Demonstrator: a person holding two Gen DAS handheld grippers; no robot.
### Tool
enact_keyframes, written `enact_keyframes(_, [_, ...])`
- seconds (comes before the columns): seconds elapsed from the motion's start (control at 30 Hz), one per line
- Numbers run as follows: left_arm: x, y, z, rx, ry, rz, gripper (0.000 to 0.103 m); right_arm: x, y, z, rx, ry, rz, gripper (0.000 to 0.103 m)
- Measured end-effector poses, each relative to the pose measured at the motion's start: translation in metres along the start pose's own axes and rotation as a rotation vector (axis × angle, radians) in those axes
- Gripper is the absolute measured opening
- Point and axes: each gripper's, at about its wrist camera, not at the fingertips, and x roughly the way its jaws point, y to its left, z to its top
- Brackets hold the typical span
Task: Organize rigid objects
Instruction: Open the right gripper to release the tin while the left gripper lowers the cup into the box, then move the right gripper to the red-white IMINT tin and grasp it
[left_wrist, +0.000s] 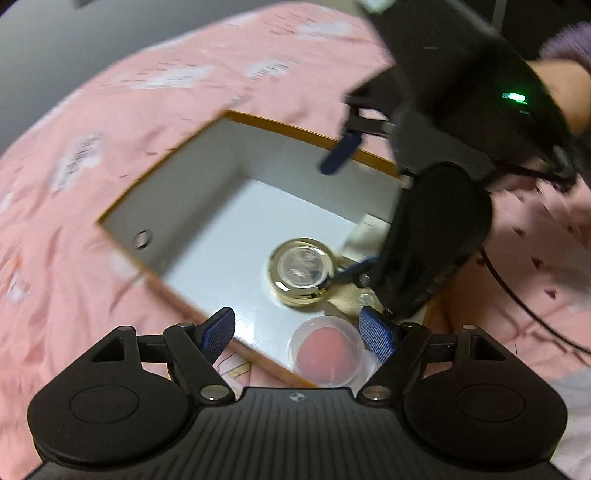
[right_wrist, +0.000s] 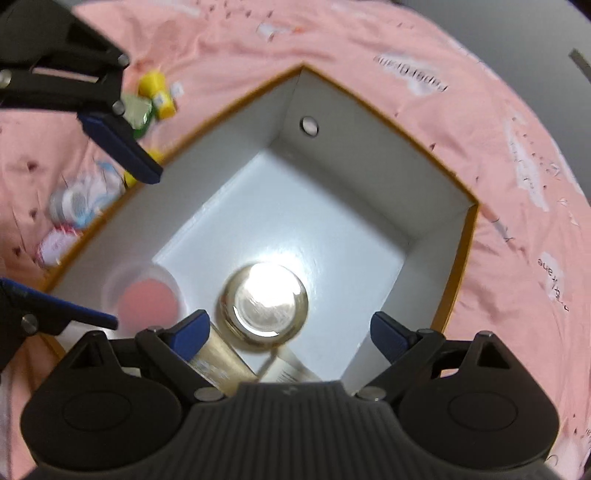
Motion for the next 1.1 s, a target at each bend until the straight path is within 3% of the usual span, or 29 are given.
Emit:
enact_keyframes(0.2, [-0.029,0.002,-0.029,-0.155,-0.064,0.151,0.088,-0.025,0.031,0.0,0.036,-0.097,-0.041,0.092])
enact_keyframes(0.3, [-0.039,0.007,-0.046,-0.231,-0.107,0.16,0.087,-0.033,0.044,0.0,0.079,-0.162,-0.05,0.092])
enact_keyframes(0.4, [-0.05,0.009,-0.064,-0.284,-0.152,0.173,0.08,-0.042,0.059,0.001,0.111,-0.223,-0.065,0.092])
enact_keyframes(0.63, [-0.074,0.016,-0.096,-0.358,-0.205,0.257,0.08,-0.056,0.083,0.015,0.157,-0.31,-0.11,0.092])
enact_keyframes(0.87, [-0.087,0.037,-0.135,-0.45,-0.142,0.246,0.07,-0.068,0.107,0.031,0.265,-0.384,0.065,0.07])
enact_keyframes(1.03, [-0.079,0.033,-0.154,-0.45,-0.055,0.204,0.065,-0.049,0.144,0.042,0.186,-0.312,0.134,0.051])
enact_keyframes(1.1, [-0.074,0.029,-0.158,-0.427,-0.008,0.198,0.065,-0.039,0.155,0.044,0.176,-0.266,0.163,0.048])
